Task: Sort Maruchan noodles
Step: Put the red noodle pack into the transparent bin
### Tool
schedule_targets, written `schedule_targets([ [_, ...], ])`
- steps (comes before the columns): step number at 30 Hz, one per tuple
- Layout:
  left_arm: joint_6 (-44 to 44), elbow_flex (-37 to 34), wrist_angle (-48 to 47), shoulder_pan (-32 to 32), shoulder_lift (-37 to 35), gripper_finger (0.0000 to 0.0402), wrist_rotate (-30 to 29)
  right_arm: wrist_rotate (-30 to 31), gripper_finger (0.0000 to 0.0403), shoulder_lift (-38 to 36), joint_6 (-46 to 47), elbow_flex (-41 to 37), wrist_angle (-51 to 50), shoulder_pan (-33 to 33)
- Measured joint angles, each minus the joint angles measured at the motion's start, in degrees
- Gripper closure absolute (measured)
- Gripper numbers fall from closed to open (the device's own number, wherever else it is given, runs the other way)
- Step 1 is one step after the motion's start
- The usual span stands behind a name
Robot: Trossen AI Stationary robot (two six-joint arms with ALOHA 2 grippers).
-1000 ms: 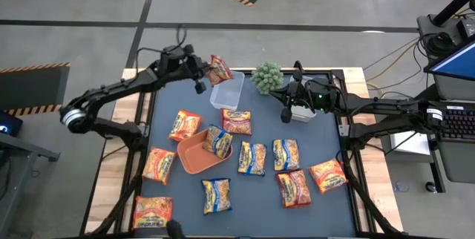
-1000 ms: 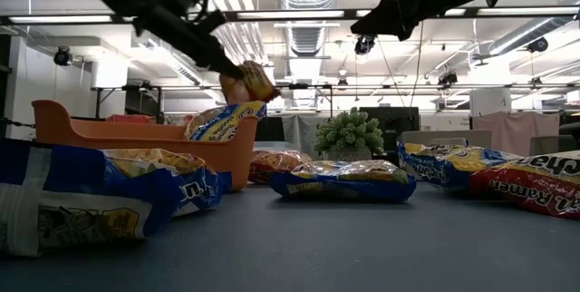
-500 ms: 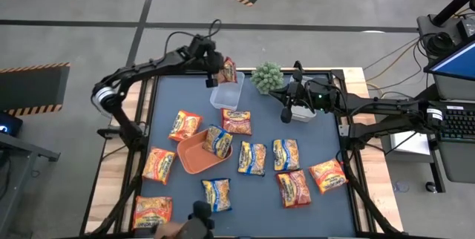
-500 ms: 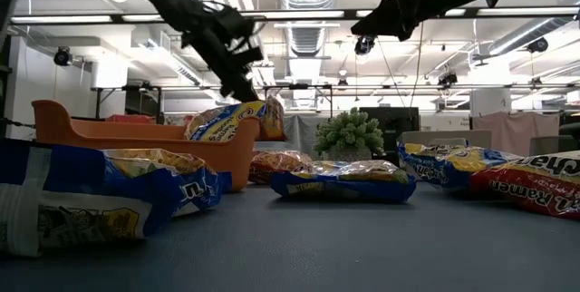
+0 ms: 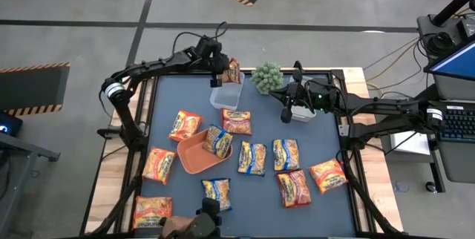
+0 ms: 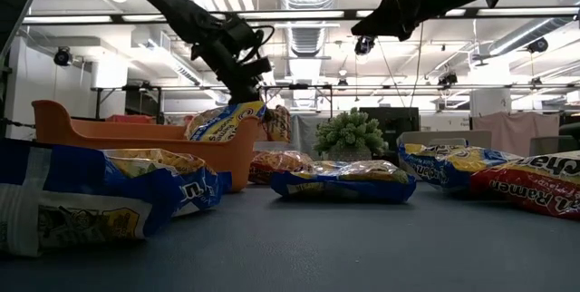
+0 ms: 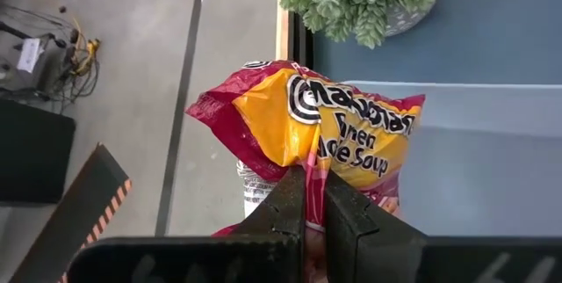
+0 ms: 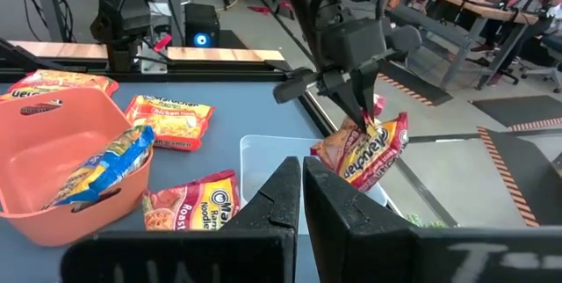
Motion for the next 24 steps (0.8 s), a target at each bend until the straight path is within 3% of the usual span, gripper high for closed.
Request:
schedule_targets([
  [16, 1.5, -1.0, 3.5, -1.2, 1.1, 0.0401, 0.0, 0.0, 0.0394, 0.0, 0.1, 0.0, 0.0, 0.0],
  [24, 2.5, -1.1, 5.0, -2.3, 2.8, 0.0401, -4.4, 0.1, 0.0394, 0.0, 0.1, 0.0, 0.0, 0.0],
])
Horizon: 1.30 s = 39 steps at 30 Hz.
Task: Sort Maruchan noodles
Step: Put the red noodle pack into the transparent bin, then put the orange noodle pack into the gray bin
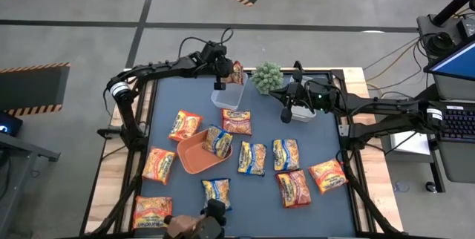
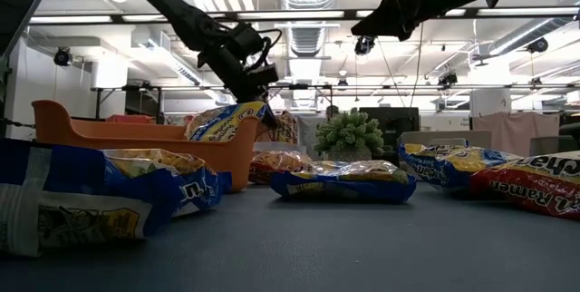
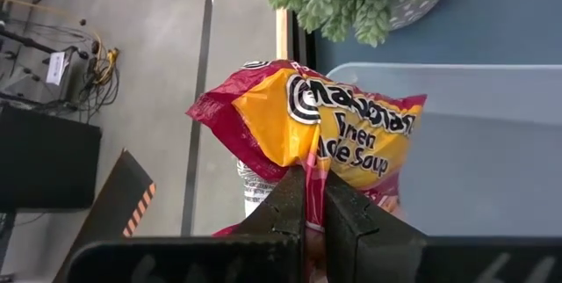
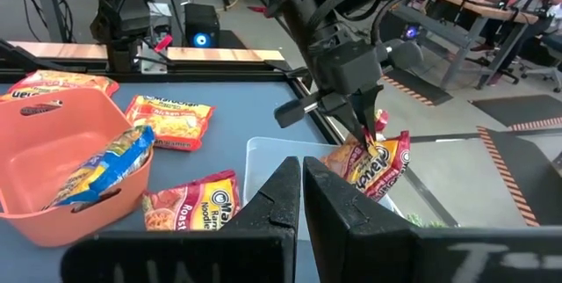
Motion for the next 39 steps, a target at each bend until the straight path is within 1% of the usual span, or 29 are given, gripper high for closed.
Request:
schedule_targets([
  [4, -0.3, 0.0, 0.0, 0.0, 0.0, 0.0401, -0.1, 0.0, 0.0394, 0.0, -0.3, 0.0, 0.0, 0.0],
  [7, -1.2, 0.0, -0.1, 0.0, 0.1, 0.0390, -1.3, 0.0, 0.0394, 0.0, -0.3, 0.0, 0.0, 0.0],
  [19, -2.1, 0.0, -1.0, -0.2, 0.0, 0.0302, -2.0, 0.0, 0.0394, 0.0, -0.4, 0.0, 0.0, 0.0],
  [24, -3.5, 0.7, -5.8, -1.2, -2.9, 0.0284, -2.0, 0.0, 0.0394, 0.0, -0.4, 0.0, 0.0, 0.0],
  [29, -7.0, 1.2, -15.4, -1.9, -7.3, 0.0279, -2.0, 0.0, 0.0394, 0.0, -0.2, 0.0, 0.0, 0.0],
  [31, -9.5, 1.2, -20.1, -2.3, -9.9, 0.0279, -2.0, 0.0, 0.0394, 0.0, 0.1, 0.0, 0.0, 0.0],
  [33, -13.9, 1.2, -25.0, -2.7, -12.6, 0.0278, -1.5, 0.0, 0.0394, 0.0, 0.7, 0.0, 0.0, 0.0],
  [35, -20.7, 1.2, -30.7, -3.1, -15.4, 0.0278, 0.4, 0.0, 0.0394, 0.0, 1.2, 0.0, 0.0, 0.0],
  [39, -38.4, 0.5, -41.2, -3.2, -20.8, 0.0278, 6.2, 0.0, 0.0394, 0.0, 1.6, 0.0, 0.2, 0.0],
])
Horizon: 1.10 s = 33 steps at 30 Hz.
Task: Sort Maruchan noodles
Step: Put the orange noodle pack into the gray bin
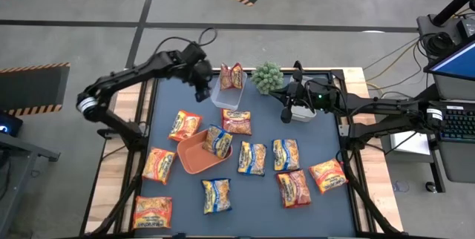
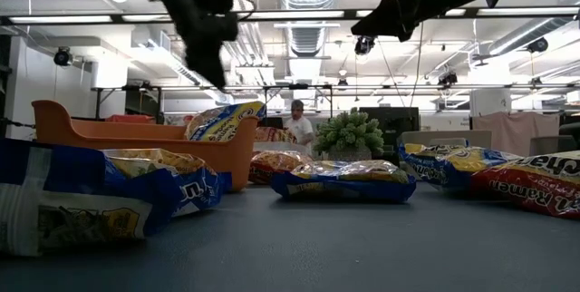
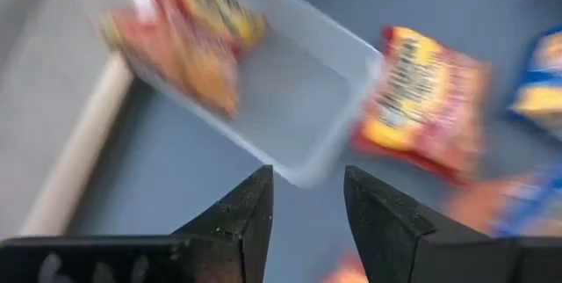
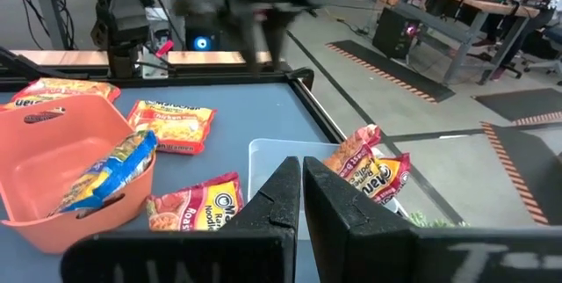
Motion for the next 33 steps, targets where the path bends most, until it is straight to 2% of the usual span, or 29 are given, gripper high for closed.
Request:
schedule_targets([
  [4, -9.8, -3.8, -6.7, -1.1, -5.5, 0.0278, 2.3, 0.0, 0.0394, 0.0, 0.8, 0.0, 0.0, 0.0],
  [9, -15.1, -12.6, -6.9, -3.0, -13.4, 0.0278, 2.6, 0.0, 0.0394, 0.0, 1.0, 0.0, 0.0, 0.0],
  [13, -24.9, -18.6, -6.5, -3.7, -18.5, 0.0278, 2.4, 0.0, 0.0394, 0.0, 1.0, 0.0, 1.2, 0.0],
  [16, -31.4, -23.1, -6.1, -3.8, -21.1, 0.0278, -0.2, 0.0, 0.0394, 0.0, 0.5, 0.0, 2.5, 0.0],
  [21, -34.4, -30.9, -0.4, -3.8, -23.7, 0.0270, -0.5, 0.0, 0.0394, 0.0, -1.0, 0.0, 3.8, 0.0],
  [26, -37.6, -35.0, 5.1, -3.7, -24.0, 0.0235, -1.1, 0.0, 0.0394, 0.0, -2.7, 0.1, 3.8, 0.0],
  [30, -38.7, -36.7, 5.4, -3.8, -23.0, 0.0202, -6.5, 0.0, 0.0394, 0.0, -3.5, 1.0, 4.0, 0.0],
  [33, -38.8, -38.6, 7.7, -3.7, -22.4, 0.0189, -7.3, 0.0, 0.0394, 0.0, -3.8, 1.1, 3.9, 0.0],
])
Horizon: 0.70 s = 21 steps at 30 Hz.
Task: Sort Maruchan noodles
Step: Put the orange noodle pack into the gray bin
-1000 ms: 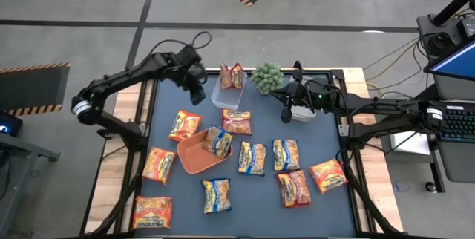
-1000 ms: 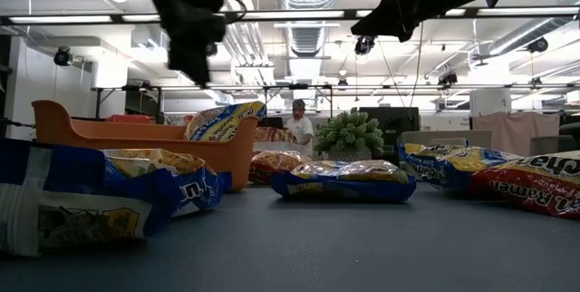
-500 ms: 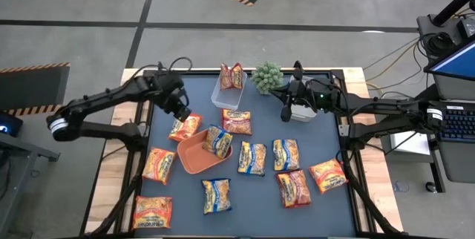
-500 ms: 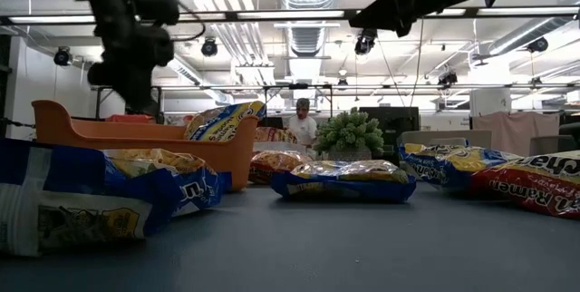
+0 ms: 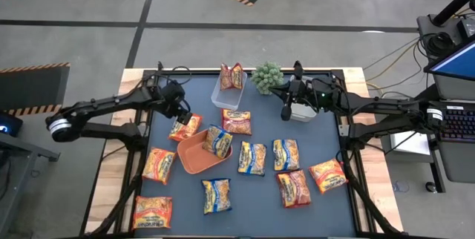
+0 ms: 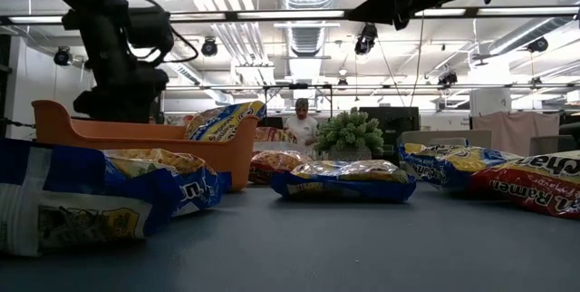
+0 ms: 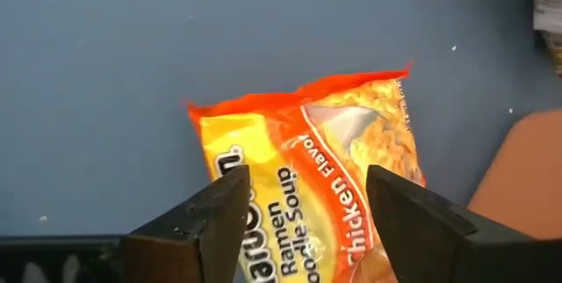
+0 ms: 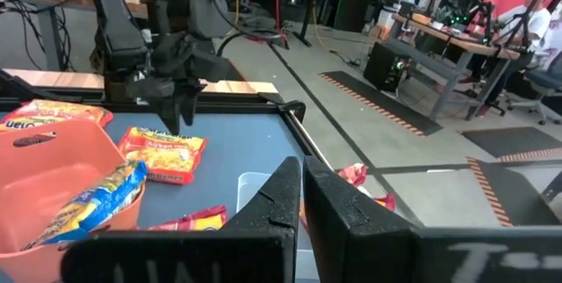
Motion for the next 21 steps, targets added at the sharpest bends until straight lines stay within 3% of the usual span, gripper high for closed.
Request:
schedule_targets([
  [12, -2.7, -4.4, 4.3, 0.0, 2.7, 0.0200, -4.0, 0.0, 0.0394, 0.0, -1.2, 0.1, 0.0, 0.0],
  [21, -1.9, -3.5, 6.5, -0.1, 7.0, 0.0215, -9.3, 0.0, 0.0394, 0.0, -1.0, 0.1, 0.0, 0.0],
])
